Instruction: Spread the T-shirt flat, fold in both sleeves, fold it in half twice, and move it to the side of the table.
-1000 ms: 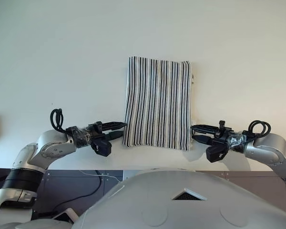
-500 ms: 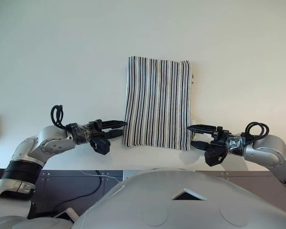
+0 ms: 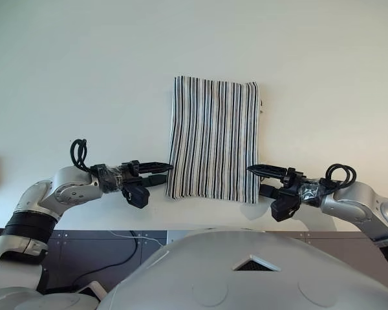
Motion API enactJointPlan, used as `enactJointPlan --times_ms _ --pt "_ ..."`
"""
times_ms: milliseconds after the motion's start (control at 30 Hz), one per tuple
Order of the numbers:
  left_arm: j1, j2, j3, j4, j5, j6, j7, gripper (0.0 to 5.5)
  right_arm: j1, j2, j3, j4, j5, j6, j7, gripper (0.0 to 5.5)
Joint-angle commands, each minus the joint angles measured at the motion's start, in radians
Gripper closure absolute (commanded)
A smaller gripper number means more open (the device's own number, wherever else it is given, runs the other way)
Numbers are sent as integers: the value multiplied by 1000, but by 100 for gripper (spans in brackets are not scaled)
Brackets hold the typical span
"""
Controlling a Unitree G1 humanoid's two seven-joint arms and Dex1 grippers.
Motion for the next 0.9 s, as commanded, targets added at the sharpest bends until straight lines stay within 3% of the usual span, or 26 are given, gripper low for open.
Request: enactJointPlan --times_ms 33,233,367,567,800,900 --pt "55 46 -19 36 82 -35 -7 385 7 -17 14 69 -63 6 19 212" --pt "78 52 -4 30 111 -81 29 385 7 -17 18 77 -57 -14 6 212" --pt "76 28 -12 36 150 -76 53 385 -12 -30 20 94 -41 -45 9 280" --pt "96 10 -32 33 197 -80 79 474 -35 -41 26 134 -38 -82 15 399" --pt "92 2 -46 49 223 -76 106 536 -51 -41 31 165 -28 -107 19 528" --pt "82 7 -55 -17 122 -25 67 540 -47 -28 27 117 89 -57 61 539"
